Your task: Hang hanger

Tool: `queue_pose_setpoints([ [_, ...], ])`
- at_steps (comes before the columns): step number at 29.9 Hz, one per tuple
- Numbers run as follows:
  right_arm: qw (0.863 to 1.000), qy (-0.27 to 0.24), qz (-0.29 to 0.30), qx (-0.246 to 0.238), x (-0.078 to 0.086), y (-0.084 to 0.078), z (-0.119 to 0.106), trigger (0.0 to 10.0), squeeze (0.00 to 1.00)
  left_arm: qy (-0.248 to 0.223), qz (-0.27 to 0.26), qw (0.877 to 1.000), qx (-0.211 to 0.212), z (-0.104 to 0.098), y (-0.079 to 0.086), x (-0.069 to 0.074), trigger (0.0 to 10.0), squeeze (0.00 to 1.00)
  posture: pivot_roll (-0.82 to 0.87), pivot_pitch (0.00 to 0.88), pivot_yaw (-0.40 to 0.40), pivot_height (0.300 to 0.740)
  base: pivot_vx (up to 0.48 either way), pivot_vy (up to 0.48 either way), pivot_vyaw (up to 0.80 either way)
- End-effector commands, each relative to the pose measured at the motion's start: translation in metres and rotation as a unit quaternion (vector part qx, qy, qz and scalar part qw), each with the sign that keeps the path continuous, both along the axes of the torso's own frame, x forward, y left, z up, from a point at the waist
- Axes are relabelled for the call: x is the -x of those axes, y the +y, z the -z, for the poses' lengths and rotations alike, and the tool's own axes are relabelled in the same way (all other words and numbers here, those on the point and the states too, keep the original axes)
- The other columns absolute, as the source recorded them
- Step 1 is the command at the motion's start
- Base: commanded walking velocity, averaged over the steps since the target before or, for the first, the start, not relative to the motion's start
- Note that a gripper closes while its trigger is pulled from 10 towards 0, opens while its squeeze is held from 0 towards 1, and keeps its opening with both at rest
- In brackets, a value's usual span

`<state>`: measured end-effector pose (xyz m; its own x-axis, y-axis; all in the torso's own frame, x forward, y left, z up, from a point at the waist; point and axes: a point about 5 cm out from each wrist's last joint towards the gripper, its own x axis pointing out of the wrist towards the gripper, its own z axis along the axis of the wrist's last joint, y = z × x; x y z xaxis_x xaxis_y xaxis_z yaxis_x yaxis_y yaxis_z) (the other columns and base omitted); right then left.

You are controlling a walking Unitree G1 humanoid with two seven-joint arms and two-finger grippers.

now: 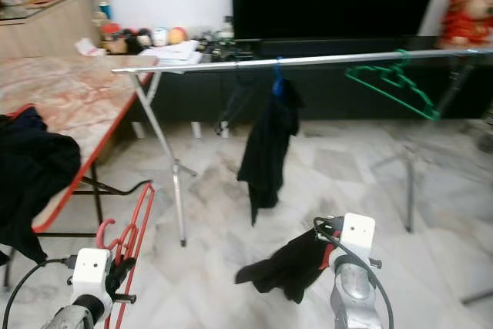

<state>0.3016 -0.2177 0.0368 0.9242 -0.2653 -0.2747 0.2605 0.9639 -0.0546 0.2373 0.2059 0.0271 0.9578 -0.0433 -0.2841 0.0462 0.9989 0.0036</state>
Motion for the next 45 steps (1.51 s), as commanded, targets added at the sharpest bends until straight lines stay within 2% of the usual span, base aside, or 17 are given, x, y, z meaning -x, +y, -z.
queue_pose_setpoints([
  [1, 1.000, -0.026, -0.007, -0.001, -0.007, 0.005, -0.011, 10.0, 0.00, 0.004, -0.002, 1.000, -0.008, -0.001, 0.004, 0.002, 10.0, 0.00, 0.06, 0.072, 0.038, 0.740, -0.322, 0.000, 0.00],
  [9, 0.999, -0.030, -0.014, 0.000, -0.012, 0.009, -0.016, 10.0, 0.00, 0.004, 0.003, 1.000, -0.001, -0.002, -0.004, 0.006, 10.0, 0.00, 0.05, 0.093, 0.035, 0.740, -0.319, 0.000, 0.00],
  [15, 1.000, -0.024, -0.015, 0.004, -0.013, 0.008, -0.015, 10.0, 0.00, 0.014, 0.009, 1.000, -0.001, -0.001, -0.007, 0.006, 10.0, 0.00, 0.06, 0.073, 0.029, 0.740, 0.000, 0.000, 0.00],
  [21, 0.999, -0.027, -0.025, -0.001, -0.018, 0.014, -0.018, 10.0, 0.00, 0.020, 0.038, 0.999, 0.008, -0.003, -0.009, 0.004, 10.0, 0.00, 0.07, 0.077, 0.028, 0.740, 0.000, 0.000, 0.00],
  [25, 0.999, -0.016, -0.042, 0.001, -0.018, 0.019, -0.015, 10.0, 0.00, 0.032, 0.050, 0.998, -0.010, -0.002, -0.008, 0.004, 10.0, 0.00, 0.07, 0.074, 0.032, 0.740, 0.000, 0.000, 0.00],
  [31, 0.999, -0.007, -0.045, 0.009, -0.017, 0.021, -0.013, 10.0, 0.00, 0.032, 0.058, 0.998, -0.003, -0.001, -0.011, 0.003, 10.0, 0.00, 0.06, 0.071, 0.042, 0.740, 0.000, 0.000, 0.00],
  [34, 0.999, -0.008, -0.050, 0.007, -0.019, 0.023, -0.014, 10.0, 0.00, 0.036, 0.079, 0.996, -0.013, -0.002, -0.013, 0.000, 10.0, 0.00, 0.06, 0.066, 0.046, 0.740, 0.306, 0.000, 0.00],
  [36, 0.992, -0.012, -0.116, 0.043, -0.025, 0.037, -0.018, 10.0, 0.00, 0.047, 0.132, 0.990, -0.005, -0.002, -0.019, -0.003, 10.0, 0.00, 0.07, 0.059, 0.042, 0.740, 0.000, 0.000, 0.00],
  [38, 0.985, -0.010, -0.154, 0.074, -0.029, 0.045, -0.021, 10.0, 0.00, 0.067, 0.175, 0.982, -0.027, -0.001, -0.021, -0.004, 10.0, 0.00, 0.07, 0.056, 0.039, 0.740, 0.000, 0.000, 0.00],
  [39, 0.983, -0.009, -0.161, 0.081, -0.030, 0.047, -0.021, 10.0, 0.00, 0.072, 0.186, 0.979, -0.034, -0.001, -0.021, -0.004, 10.0, 0.00, 0.07, 0.056, 0.039, 0.740, 0.000, 0.000, 0.00],
  [40, 0.980, 0.002, -0.172, 0.098, -0.034, 0.050, -0.023, 10.0, 0.00, 0.094, 0.233, 0.967, -0.050, 0.002, -0.023, -0.003, 10.0, 0.00, 0.07, 0.052, 0.038, 0.740, 0.000, 0.000, 0.00],
  [41, 0.980, 0.002, -0.172, 0.098, -0.034, 0.050, -0.023, 10.0, 0.00, 0.094, 0.233, 0.967, -0.050, 0.002, -0.023, -0.003, 10.0, 0.00, 0.07, 0.052, 0.038, 0.740, 0.000, 0.000, 0.00],
  [42, 0.979, 0.012, -0.169, 0.116, -0.038, 0.050, -0.025, 10.0, 0.00, 0.118, 0.270, 0.953, -0.068, 0.004, -0.024, -0.002, 10.0, 0.00, 0.08, 0.049, 0.037, 0.740, 0.000, 0.000, 0.00],
  [44, 0.978, 0.018, -0.158, 0.132, -0.044, 0.048, -0.029, 10.0, 0.00, 0.141, 0.312, 0.936, -0.081, 0.004, -0.026, -0.001, 10.0, 0.00, 0.08, 0.047, 0.035, 0.740, 0.000, 0.000, 0.00],
  [45, 0.978, 0.018, -0.158, 0.132, -0.044, 0.048, -0.029, 10.0, 0.00, 0.141, 0.312, 0.936, -0.081, 0.004, -0.026, -0.001, 10.0, 0.00, 0.08, 0.047, 0.035, 0.740, 0.000, 0.000, 0.00],
])
